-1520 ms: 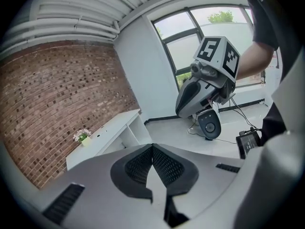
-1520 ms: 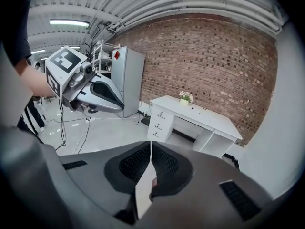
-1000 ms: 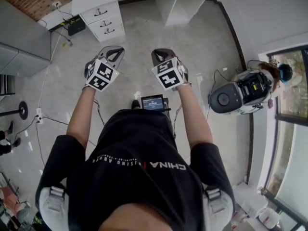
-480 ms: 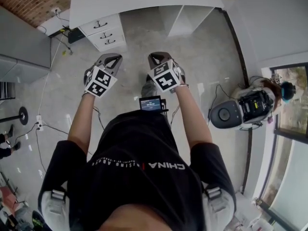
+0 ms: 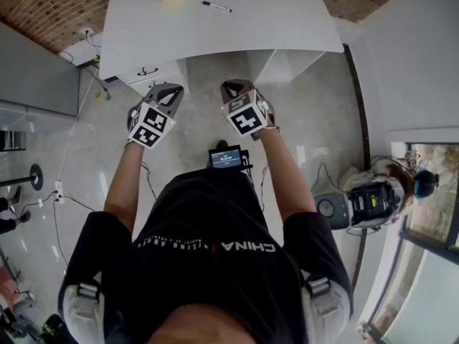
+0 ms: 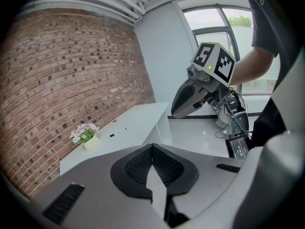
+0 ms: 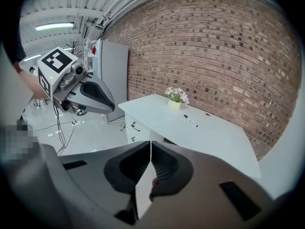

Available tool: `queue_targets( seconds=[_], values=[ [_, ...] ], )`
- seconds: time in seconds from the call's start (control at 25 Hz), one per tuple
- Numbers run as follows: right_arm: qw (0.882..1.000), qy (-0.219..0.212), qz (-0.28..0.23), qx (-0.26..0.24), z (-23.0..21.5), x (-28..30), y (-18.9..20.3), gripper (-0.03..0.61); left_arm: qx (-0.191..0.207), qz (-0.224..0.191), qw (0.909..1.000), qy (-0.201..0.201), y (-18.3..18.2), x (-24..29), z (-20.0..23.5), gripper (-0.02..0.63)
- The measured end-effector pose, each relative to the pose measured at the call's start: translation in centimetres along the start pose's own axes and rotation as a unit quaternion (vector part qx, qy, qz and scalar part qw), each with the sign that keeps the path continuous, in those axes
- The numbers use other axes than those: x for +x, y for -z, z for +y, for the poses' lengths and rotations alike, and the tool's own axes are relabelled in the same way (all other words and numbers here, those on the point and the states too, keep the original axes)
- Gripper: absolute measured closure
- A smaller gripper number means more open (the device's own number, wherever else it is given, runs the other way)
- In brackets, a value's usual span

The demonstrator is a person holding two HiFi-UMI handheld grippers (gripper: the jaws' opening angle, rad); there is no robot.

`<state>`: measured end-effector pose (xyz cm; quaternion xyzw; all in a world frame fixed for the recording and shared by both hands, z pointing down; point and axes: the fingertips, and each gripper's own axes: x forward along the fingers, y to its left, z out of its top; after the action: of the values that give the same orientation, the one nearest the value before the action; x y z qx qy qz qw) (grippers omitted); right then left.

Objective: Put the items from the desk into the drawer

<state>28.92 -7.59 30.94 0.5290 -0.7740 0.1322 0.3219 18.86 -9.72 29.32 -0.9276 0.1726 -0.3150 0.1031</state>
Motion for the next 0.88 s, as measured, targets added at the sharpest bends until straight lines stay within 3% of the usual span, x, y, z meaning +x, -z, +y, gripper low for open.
queue_targets(
  seconds=[0.32,0.56,0.88],
  values=[
    [1.000,-0.025,-0.001,-0.001,-6.0,4.6,-2.3,0.561,-0.027,0.008,0.9996,-0.008,-1.6,5.1,4.1,0.601],
    [0.999,-0.041,-0.005,0.009,-5.3,6.8,-4.4,0.561,-0.027,0.009,0.9996,0.007,-1.1,5.7,6.9,0.601],
    [0.999,-0.023,-0.022,0.021,-5.1,8.1,-8.3,0.561,-0.008,-0.013,0.9996,0.024,-1.9,5.7,10.4,0.601]
  ],
)
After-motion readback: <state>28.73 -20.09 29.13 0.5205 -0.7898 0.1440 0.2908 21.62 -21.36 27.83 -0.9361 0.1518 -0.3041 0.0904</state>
